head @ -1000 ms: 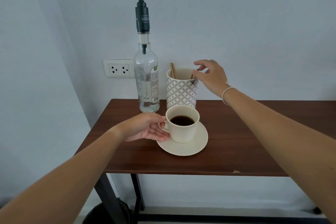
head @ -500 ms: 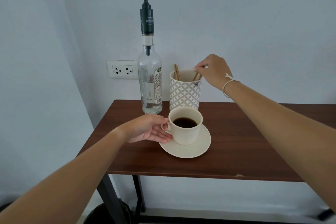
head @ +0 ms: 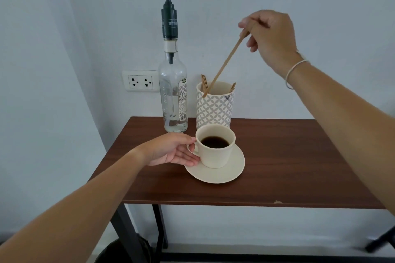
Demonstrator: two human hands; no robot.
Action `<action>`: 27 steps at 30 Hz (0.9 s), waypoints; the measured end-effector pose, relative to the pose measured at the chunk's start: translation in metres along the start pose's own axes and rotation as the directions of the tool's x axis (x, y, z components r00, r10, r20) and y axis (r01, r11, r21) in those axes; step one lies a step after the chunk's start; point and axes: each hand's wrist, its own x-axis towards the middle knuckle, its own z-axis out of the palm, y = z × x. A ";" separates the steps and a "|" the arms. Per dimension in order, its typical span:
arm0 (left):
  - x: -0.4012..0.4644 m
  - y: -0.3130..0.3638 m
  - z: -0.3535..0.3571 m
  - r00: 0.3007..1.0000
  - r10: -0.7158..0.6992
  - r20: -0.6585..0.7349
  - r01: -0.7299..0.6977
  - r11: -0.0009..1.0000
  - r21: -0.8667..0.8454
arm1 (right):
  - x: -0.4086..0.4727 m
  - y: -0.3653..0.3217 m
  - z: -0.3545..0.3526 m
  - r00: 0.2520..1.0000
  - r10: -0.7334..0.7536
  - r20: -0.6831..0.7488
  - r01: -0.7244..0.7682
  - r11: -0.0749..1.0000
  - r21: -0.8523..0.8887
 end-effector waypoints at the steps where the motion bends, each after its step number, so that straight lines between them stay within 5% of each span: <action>1: 0.000 0.000 0.000 1.000 -0.001 -0.002 0.001 1.000 0.001 | -0.004 -0.002 0.000 0.999 0.008 0.043 -0.008 1.000 0.011; 7: 0.000 0.001 0.000 1.000 0.002 -0.001 -0.002 1.000 0.000 | -0.034 0.006 0.011 0.940 0.109 0.324 -0.115 0.993 0.002; 17: 0.000 0.000 0.000 1.000 0.004 0.002 -0.004 1.000 0.002 | -0.068 0.019 0.029 0.806 0.172 0.566 -0.207 0.978 -0.003; 22: 0.001 0.000 0.000 1.000 0.001 -0.003 -0.001 1.000 0.003 | -0.071 0.018 0.035 0.819 0.162 0.551 -0.193 0.981 -0.002; 27: 0.000 -0.001 0.000 1.000 0.004 -0.005 -0.004 1.000 -0.008 | -0.069 0.018 0.029 0.867 0.158 0.473 -0.079 0.980 -0.184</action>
